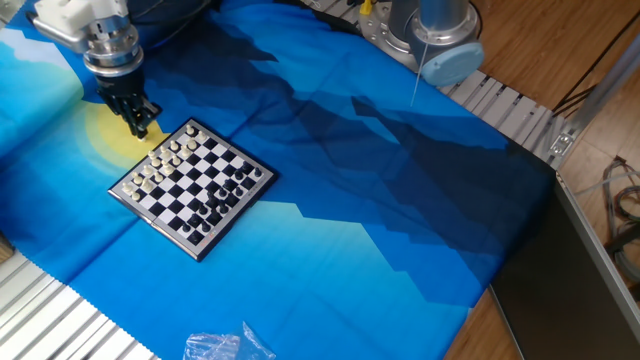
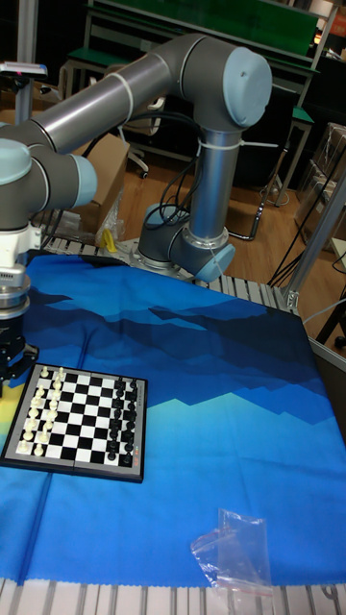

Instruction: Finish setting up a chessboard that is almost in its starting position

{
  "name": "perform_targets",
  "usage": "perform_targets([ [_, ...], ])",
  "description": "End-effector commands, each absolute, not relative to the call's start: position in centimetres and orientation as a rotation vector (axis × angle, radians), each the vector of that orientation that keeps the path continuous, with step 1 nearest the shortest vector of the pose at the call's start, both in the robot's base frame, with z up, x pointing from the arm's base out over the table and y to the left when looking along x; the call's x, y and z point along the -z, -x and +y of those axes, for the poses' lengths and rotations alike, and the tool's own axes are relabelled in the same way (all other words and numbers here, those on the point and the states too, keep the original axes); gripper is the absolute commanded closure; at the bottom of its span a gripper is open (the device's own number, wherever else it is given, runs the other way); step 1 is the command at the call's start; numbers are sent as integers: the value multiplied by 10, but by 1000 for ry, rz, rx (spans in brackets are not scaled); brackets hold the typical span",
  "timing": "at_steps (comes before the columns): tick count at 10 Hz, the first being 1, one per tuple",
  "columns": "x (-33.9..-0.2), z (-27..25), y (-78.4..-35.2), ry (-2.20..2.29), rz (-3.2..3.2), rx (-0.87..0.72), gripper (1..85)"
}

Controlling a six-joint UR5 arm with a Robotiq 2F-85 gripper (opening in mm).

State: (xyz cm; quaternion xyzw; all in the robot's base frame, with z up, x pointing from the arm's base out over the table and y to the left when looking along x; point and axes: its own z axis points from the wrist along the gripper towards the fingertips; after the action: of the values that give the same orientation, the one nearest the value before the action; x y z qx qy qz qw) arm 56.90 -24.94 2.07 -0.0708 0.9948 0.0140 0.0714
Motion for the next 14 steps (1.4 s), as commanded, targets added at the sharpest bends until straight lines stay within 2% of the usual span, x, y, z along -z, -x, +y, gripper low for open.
perform_targets([
  [1, -32, -248, -570, 196, 2984, -44, 697],
  [7, -79, -239, -575, 206, 2991, -42, 723],
  [11, -126, -220, -583, 227, 3015, 3, 733],
  [14, -135, -206, -575, 230, 3011, 17, 743],
])
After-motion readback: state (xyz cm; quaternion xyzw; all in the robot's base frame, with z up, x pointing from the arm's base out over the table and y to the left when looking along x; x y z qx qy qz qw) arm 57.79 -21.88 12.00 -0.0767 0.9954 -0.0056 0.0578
